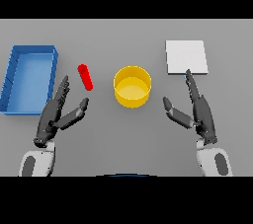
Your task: Pick up the red beaker and tilt it to pour out 1 green nut into yellow bowl. Pick up the yellow bowl and place it on the metallic measuring scale.
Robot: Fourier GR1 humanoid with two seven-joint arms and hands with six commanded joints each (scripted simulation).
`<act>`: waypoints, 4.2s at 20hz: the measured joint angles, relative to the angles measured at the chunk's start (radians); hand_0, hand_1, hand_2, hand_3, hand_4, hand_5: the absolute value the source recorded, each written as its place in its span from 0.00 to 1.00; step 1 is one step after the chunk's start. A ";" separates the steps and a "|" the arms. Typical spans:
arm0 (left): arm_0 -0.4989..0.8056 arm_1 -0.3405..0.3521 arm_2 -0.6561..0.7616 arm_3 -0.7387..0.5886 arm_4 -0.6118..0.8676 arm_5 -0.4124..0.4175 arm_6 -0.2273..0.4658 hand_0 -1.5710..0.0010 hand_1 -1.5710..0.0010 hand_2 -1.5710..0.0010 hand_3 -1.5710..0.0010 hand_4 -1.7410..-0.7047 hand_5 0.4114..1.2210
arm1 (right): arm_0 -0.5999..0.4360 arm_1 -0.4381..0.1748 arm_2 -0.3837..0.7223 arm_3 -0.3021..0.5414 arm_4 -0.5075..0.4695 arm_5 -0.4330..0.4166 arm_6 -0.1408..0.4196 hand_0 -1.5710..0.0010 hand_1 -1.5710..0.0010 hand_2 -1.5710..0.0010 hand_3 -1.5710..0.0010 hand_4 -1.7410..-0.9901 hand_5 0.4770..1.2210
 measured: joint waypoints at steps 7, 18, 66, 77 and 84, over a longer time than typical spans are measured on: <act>-0.216 0.000 0.066 0.283 0.006 0.003 -0.037 1.00 1.00 1.00 1.00 0.54 0.28 | 0.004 -0.008 -0.020 0.004 -0.044 0.027 -0.006 1.00 1.00 1.00 1.00 0.68 0.20; -0.439 -0.004 0.106 0.554 -0.032 0.038 -0.096 1.00 1.00 1.00 1.00 0.52 0.32 | 0.024 -0.011 -0.019 -0.026 -0.055 0.036 -0.006 1.00 1.00 1.00 1.00 0.68 0.21; -0.791 0.195 -0.135 0.671 -0.269 -0.052 -0.092 0.00 0.00 0.00 0.00 0.00 0.90 | 0.024 -0.019 -0.006 -0.038 -0.002 0.014 0.001 1.00 1.00 1.00 1.00 0.75 0.26; -1.008 0.252 -0.456 0.756 -0.666 -0.238 -0.034 0.00 0.00 0.00 0.13 0.03 0.99 | 0.034 0.001 -0.014 -0.037 -0.040 0.023 0.033 1.00 1.00 1.00 1.00 0.73 0.25; -1.139 0.238 -0.603 0.844 -0.817 -0.314 -0.159 0.00 0.00 0.00 0.07 0.01 1.00 | 0.050 0.017 -0.013 -0.035 -0.043 0.016 0.009 1.00 1.00 1.00 1.00 0.69 0.18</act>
